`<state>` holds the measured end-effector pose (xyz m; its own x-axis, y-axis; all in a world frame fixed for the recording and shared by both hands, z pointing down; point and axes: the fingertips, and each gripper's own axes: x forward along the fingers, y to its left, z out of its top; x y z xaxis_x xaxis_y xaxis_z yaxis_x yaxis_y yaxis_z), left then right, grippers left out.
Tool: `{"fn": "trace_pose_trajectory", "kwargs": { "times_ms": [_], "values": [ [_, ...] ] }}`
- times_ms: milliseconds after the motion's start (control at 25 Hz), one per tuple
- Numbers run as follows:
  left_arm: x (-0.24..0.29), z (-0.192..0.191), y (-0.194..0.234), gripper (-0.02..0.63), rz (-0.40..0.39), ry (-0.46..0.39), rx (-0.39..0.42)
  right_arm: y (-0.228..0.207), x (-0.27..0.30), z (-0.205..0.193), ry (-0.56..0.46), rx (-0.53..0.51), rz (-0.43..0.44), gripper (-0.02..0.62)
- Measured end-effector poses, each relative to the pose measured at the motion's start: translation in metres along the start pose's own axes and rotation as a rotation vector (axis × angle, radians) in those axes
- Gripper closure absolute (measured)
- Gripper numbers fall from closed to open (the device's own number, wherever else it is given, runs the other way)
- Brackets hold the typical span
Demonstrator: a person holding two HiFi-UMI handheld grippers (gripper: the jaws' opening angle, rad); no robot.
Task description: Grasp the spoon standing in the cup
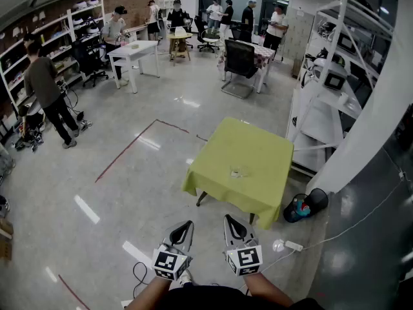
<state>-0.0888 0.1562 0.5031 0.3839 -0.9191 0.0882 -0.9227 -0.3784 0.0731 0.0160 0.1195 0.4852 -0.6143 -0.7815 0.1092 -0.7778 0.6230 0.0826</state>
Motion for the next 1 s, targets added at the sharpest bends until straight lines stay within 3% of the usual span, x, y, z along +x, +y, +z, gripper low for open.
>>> {"fn": "trace_pose_trajectory", "kwargs": {
  "times_ms": [440, 1000],
  "values": [
    [0.001, -0.005, -0.007, 0.601, -0.005, 0.013, 0.000, -0.002, 0.002, -0.006, 0.007, 0.002, 0.005, 0.591],
    [0.013, 0.005, 0.021, 0.601, -0.051, -0.015, 0.011, 0.005, 0.025, 0.004, -0.022, 0.019, -0.034, 0.589]
  ]
}}
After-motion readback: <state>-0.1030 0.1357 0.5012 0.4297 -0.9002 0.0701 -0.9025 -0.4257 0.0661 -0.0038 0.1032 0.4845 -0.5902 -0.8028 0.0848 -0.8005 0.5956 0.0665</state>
